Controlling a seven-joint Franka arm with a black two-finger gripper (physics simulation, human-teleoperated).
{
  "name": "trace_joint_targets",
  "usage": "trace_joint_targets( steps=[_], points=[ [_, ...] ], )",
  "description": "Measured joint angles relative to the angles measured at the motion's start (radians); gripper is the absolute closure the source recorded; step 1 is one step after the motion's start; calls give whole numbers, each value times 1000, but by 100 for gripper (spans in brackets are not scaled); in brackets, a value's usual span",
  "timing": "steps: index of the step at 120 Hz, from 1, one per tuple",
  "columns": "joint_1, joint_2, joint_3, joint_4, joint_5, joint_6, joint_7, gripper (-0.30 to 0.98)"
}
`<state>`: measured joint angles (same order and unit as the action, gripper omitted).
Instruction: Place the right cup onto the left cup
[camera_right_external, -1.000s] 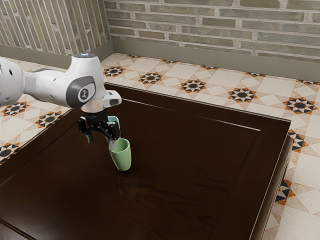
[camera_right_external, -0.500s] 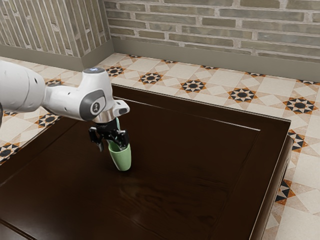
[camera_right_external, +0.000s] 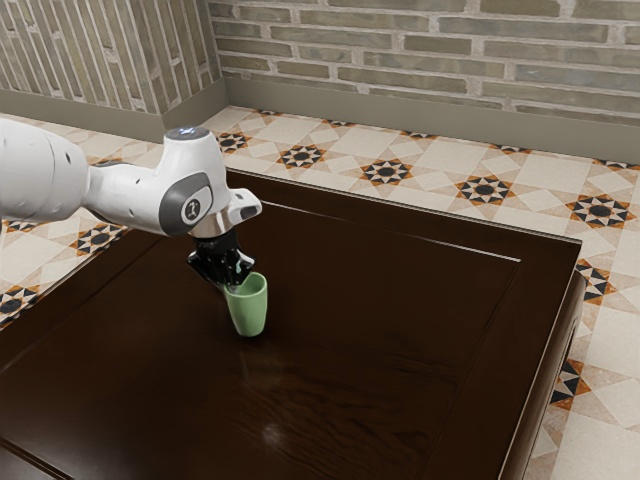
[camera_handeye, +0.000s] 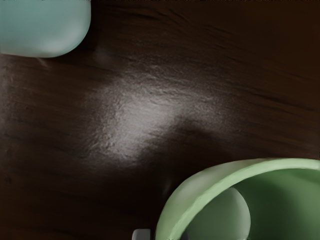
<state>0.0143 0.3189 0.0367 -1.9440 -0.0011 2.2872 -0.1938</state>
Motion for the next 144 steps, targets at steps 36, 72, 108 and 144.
trace_joint_targets(
  steps=[36, 72, 108, 144],
  points=[
    [-4, -98, 6, 171, 53, -121, -16, 78],
    [130, -82, 17, 306, 53, -362, 7, 78],
    [177, 139, 8, 559, 33, -426, 70, 79],
    [183, 219, 3, 628, 3, -410, 119, 79]
  ],
)
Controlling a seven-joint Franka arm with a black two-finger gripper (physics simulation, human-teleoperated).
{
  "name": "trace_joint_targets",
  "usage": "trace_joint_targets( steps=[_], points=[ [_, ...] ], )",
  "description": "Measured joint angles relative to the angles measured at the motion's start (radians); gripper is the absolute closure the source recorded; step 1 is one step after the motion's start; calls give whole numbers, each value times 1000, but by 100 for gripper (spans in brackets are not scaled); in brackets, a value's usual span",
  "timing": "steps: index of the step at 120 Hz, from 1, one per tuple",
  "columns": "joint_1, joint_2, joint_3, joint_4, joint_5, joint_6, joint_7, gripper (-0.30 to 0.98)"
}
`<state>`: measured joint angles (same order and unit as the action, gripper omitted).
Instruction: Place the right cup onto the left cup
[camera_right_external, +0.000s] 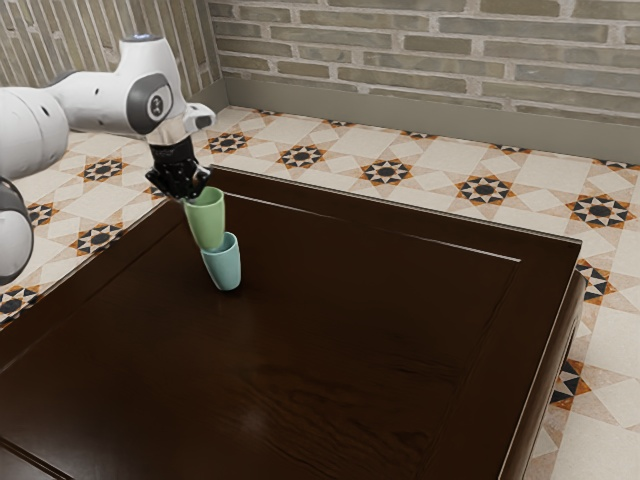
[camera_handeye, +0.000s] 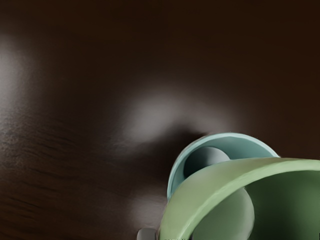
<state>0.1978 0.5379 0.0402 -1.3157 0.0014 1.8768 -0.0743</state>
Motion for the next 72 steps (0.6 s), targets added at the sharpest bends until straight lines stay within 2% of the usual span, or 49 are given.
trace_joint_targets(
  steps=[46, 72],
  points=[
    [10, 45, -22, 31, -15, 47, 36, 79],
    [16, 32, -18, -22, -44, 63, 48, 78]
  ],
)
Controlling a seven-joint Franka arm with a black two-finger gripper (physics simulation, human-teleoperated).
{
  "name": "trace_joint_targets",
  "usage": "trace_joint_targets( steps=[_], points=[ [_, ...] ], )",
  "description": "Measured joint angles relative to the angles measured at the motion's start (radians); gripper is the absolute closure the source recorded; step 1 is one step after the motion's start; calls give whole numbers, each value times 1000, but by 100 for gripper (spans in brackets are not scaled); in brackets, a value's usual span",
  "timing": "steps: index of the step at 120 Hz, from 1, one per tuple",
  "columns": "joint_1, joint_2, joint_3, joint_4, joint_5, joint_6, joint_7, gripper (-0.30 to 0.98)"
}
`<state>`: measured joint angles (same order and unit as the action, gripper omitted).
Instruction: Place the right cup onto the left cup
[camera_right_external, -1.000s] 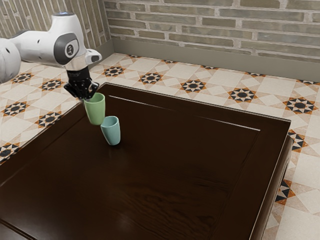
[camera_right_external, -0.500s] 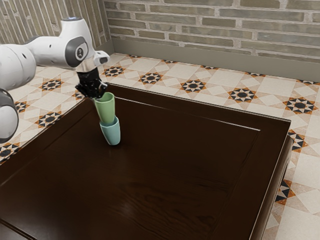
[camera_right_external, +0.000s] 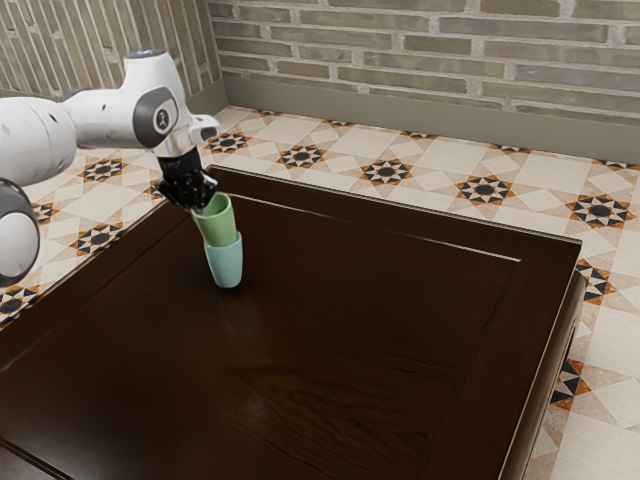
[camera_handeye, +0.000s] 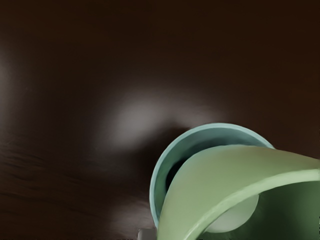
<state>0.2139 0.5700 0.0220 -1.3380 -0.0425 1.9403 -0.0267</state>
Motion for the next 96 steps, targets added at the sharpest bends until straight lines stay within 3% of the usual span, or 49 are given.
trace_joint_targets(
  steps=[19, 40, 63, 81, 96],
  points=[
    [-1, -26, 6, -61, -20, 4, 5, 78],
    [-7, -51, 10, -75, -35, 6, 12, 40],
    [-61, -260, 10, -209, -30, 4, 17, 16],
    [-155, -404, 10, -241, 93, -28, 31, 8],
    [-184, -547, 4, -377, 140, -52, 31, 5]
  ],
)
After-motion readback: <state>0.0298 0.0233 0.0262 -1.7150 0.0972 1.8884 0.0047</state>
